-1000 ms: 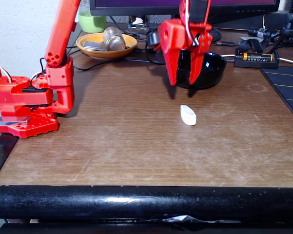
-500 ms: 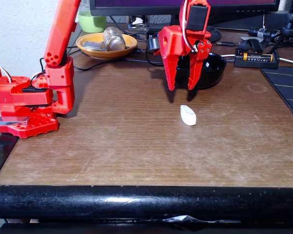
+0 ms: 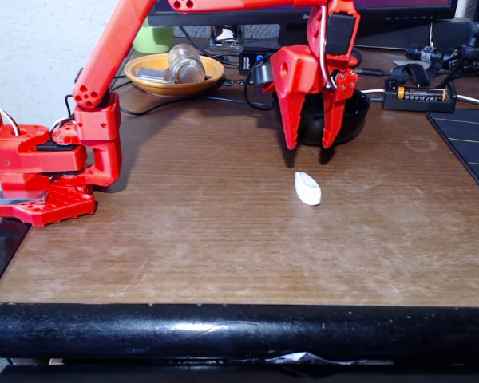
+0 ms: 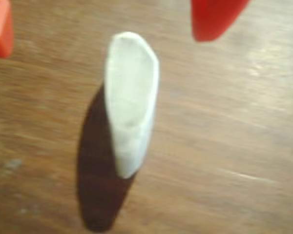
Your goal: Ramasse la gomme et mets-la dans le bol.
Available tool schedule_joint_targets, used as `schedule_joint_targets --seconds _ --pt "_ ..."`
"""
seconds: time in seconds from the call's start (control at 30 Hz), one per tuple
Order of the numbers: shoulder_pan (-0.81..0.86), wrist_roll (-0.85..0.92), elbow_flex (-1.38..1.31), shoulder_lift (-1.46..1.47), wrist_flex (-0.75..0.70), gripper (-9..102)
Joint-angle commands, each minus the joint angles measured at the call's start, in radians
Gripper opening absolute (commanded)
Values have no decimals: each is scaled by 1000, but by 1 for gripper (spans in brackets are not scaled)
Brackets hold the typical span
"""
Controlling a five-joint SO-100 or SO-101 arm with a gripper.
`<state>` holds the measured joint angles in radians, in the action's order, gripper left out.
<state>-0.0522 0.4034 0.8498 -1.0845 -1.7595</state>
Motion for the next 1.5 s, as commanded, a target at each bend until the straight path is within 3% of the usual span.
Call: schedule_joint_targets --seconds 0.0,0.4,0.67,1.47 --pt "-2 -8 -64 -17 -29 21" --pt "17 -11 -8 -3 9 24" --pt "31 -2 184 -71 127 24" --pt "29 -3 215 -54 156 24"
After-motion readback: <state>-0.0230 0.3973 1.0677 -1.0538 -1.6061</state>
